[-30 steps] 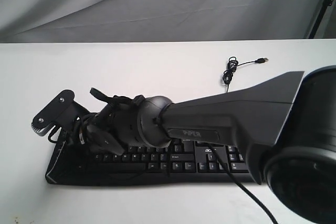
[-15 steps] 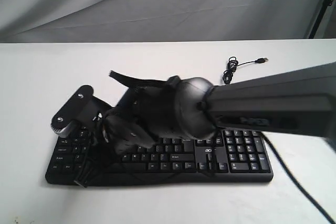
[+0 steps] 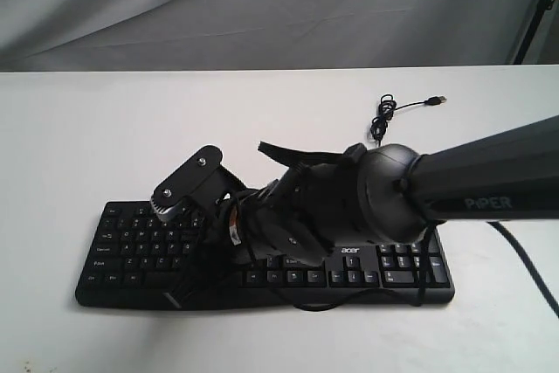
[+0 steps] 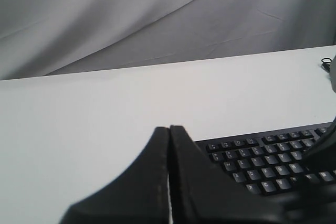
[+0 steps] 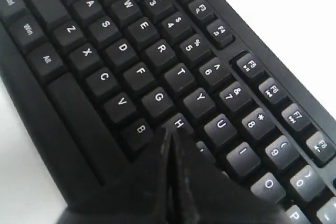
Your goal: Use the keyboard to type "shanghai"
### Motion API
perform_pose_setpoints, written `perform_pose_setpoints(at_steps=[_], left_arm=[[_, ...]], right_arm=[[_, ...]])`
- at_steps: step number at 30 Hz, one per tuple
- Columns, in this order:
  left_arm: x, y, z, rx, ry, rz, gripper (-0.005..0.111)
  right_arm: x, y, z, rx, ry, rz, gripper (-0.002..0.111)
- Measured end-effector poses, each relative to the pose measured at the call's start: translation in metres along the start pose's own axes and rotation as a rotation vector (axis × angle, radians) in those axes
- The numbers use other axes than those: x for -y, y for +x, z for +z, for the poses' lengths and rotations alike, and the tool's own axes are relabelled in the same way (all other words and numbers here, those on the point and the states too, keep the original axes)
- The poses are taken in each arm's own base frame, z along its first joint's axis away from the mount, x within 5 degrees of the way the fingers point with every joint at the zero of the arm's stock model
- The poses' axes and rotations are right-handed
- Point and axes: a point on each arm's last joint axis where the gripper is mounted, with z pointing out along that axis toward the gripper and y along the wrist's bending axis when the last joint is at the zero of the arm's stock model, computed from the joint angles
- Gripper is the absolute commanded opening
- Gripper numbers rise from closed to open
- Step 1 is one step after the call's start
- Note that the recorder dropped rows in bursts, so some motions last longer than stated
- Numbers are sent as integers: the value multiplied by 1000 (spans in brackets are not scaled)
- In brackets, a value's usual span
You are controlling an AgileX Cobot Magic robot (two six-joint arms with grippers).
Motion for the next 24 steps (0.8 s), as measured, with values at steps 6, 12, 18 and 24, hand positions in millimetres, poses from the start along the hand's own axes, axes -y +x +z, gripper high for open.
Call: perform_pose_setpoints(at_steps=[6, 12, 18, 24], left_arm=[[0, 0, 0, 0, 0, 0, 0], [0, 0, 0, 0, 0, 0, 0], [0, 0, 0, 0, 0, 0, 0], [0, 0, 0, 0, 0, 0, 0]], right_arm=[[-4, 2, 5, 1, -8, -3, 0], [-4, 7, 12, -17, -9, -1, 0], [-4, 7, 13, -11, -10, -1, 0], [-4, 4, 9, 0, -9, -13, 0]])
